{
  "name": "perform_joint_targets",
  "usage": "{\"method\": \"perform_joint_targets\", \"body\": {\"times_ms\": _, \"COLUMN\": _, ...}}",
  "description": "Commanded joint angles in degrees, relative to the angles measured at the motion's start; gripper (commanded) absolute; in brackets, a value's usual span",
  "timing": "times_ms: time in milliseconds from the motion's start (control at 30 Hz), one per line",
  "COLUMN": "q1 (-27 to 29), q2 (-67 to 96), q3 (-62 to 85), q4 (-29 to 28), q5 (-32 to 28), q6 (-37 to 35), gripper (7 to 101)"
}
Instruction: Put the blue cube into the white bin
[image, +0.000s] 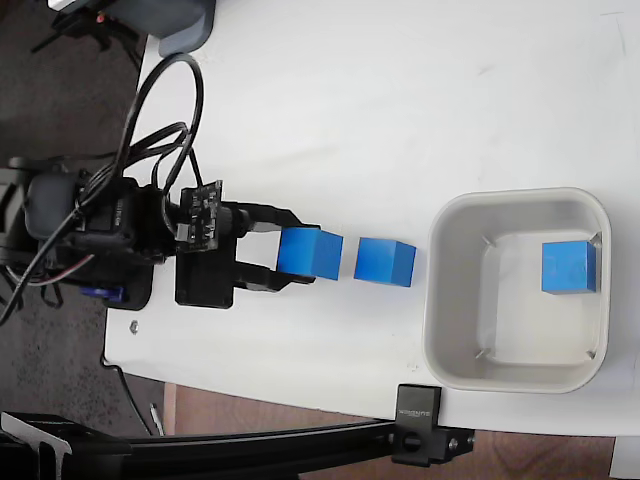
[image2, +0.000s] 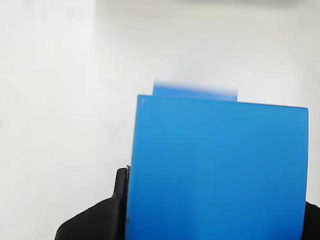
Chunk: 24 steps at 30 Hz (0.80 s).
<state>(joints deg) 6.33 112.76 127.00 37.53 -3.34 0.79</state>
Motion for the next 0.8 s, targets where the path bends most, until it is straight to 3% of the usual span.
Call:
{"method": "perform_joint_targets", "body": {"times_ms": 33, "q1": 0.62, "q2": -4.39, "q3": -12.30, "q4": 2.46, "q5": -1.23, "q6": -1.32, "gripper": 51.6}}
{"method": "perform_joint_targets", "body": {"times_ms": 467, "q1": 2.55, "q2": -29.97, "q3": -45.62, "q4": 6.33, "q5": -4.13, "q6": -3.96, "gripper": 51.6}}
{"method": "perform_joint_targets", "body": {"times_ms": 800, "q1": 4.13, "q2": -39.20, "q3": -55.72, "q4": 6.33, "q5": -5.71, "q6": -4.04, "gripper": 52.4}}
